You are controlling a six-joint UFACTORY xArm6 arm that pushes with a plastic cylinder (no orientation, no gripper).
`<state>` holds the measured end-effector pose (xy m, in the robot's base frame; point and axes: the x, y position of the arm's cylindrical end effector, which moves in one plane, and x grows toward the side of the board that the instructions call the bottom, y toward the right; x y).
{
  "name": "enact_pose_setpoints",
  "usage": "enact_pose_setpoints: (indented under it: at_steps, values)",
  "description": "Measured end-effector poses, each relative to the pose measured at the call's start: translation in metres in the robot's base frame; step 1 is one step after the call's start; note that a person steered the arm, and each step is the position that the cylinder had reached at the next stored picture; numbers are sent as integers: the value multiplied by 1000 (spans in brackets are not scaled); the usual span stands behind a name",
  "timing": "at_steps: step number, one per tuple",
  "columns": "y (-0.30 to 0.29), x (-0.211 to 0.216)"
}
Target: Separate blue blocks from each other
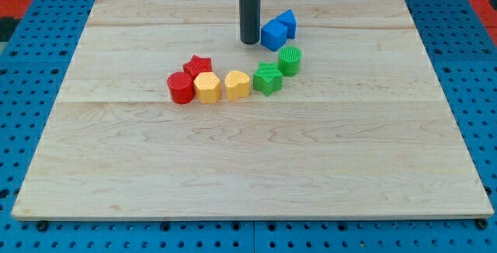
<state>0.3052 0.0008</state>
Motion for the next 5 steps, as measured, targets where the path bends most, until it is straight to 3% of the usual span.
enact_pose_setpoints:
  at_steps: [2,3,5]
  values:
    - [121,-26]
    - [142,-45]
    - [122,-45]
